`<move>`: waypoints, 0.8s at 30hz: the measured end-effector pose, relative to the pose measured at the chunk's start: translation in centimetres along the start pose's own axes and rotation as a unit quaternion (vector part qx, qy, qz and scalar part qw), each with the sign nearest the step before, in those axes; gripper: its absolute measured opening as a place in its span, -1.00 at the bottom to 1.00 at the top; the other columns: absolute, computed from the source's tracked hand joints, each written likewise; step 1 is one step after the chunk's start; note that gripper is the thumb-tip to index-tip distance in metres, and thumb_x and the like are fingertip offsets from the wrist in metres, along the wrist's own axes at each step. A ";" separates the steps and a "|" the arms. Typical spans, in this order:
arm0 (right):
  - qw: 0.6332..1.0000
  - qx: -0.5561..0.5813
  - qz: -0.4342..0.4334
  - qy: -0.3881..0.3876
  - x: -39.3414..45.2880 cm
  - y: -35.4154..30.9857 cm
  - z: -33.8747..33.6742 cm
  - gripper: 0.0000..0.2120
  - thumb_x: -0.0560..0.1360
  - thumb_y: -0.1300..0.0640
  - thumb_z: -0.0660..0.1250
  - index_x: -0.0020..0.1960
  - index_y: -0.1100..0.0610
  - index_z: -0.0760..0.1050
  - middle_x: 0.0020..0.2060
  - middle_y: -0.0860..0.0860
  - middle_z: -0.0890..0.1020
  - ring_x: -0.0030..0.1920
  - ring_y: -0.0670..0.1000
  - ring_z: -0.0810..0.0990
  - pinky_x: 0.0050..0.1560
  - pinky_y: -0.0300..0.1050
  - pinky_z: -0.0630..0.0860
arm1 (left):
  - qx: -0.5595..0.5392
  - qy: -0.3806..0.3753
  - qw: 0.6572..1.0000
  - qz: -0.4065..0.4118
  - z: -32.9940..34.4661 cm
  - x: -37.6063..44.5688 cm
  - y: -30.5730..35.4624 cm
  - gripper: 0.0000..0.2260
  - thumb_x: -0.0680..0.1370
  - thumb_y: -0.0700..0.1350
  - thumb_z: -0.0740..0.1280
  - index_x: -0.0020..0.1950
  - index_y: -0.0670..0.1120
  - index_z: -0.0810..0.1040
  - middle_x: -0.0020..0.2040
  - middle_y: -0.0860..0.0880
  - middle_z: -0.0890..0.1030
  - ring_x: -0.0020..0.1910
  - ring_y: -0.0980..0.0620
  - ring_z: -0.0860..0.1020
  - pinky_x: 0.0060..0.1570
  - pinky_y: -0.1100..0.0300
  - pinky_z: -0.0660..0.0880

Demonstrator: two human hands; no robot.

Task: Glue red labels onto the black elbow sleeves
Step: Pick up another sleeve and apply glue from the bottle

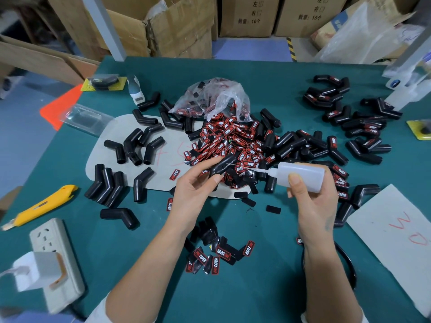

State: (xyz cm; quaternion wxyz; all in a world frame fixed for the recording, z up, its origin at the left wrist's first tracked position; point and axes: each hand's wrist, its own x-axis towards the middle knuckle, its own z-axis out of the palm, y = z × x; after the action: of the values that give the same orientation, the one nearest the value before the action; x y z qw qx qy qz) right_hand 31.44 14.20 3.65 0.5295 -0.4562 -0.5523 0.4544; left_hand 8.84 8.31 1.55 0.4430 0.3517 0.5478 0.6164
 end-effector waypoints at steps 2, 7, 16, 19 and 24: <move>1.000 0.002 -0.001 -0.002 0.0 0.0 0.0 -0.71 0.54 -0.25 0.46 0.13 -0.10 0.56 -0.03 -0.10 0.67 -0.22 -0.05 0.57 -0.15 -0.27 0.54 | 0.000 -0.001 1.000 0.001 0.0 0.0 0.0 -0.64 0.62 -0.26 0.44 0.28 0.15 0.71 0.26 0.02 0.71 0.20 0.00 0.66 0.22 0.21 0.56; 1.000 0.004 -0.007 -0.018 0.0 0.5 0.1 -0.77 0.57 -0.18 0.45 0.13 -0.10 0.57 0.00 -0.08 0.68 -0.21 -0.06 0.58 -0.14 -0.27 0.55 | -0.005 0.003 1.000 -0.003 -0.1 0.0 0.0 -0.66 0.61 -0.23 0.45 0.29 0.14 0.70 0.25 0.01 0.71 0.20 -0.02 0.67 0.20 0.24 0.55; 0.999 0.030 0.003 0.028 0.6 1.1 -0.5 -0.74 0.56 -0.23 0.48 0.14 -0.13 0.58 0.01 -0.06 0.68 -0.18 -0.03 0.58 -0.17 -0.20 0.55 | -0.038 0.000 0.999 -0.006 -0.2 0.1 0.0 -0.67 0.52 -0.02 0.50 0.29 0.15 0.70 0.26 -0.02 0.71 0.22 -0.10 0.68 0.29 0.11 0.57; 0.999 0.022 0.000 0.025 0.5 1.1 -0.4 -0.74 0.56 -0.22 0.47 0.13 -0.11 0.57 0.00 -0.06 0.68 -0.23 -0.02 0.56 -0.16 -0.22 0.55 | -0.036 0.001 0.999 -0.004 -0.2 0.1 -0.1 -0.66 0.51 -0.01 0.49 0.29 0.15 0.70 0.24 -0.02 0.72 0.20 -0.09 0.69 0.27 0.12 0.57; 0.999 0.021 0.001 0.027 0.4 0.8 -0.3 -0.72 0.55 -0.23 0.47 0.13 -0.09 0.57 0.02 -0.06 0.67 -0.23 -0.01 0.55 -0.16 -0.23 0.54 | -0.028 0.003 1.000 0.002 -0.2 0.2 -0.2 -0.67 0.51 0.00 0.49 0.28 0.15 0.70 0.24 -0.04 0.72 0.20 -0.11 0.68 0.31 0.07 0.56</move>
State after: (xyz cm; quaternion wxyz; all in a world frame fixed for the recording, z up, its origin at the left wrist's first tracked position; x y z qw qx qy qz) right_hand 31.77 14.74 2.93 0.5531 -0.4578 -0.5277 0.4540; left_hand 8.66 8.43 1.29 0.4502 0.3384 0.5308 0.6333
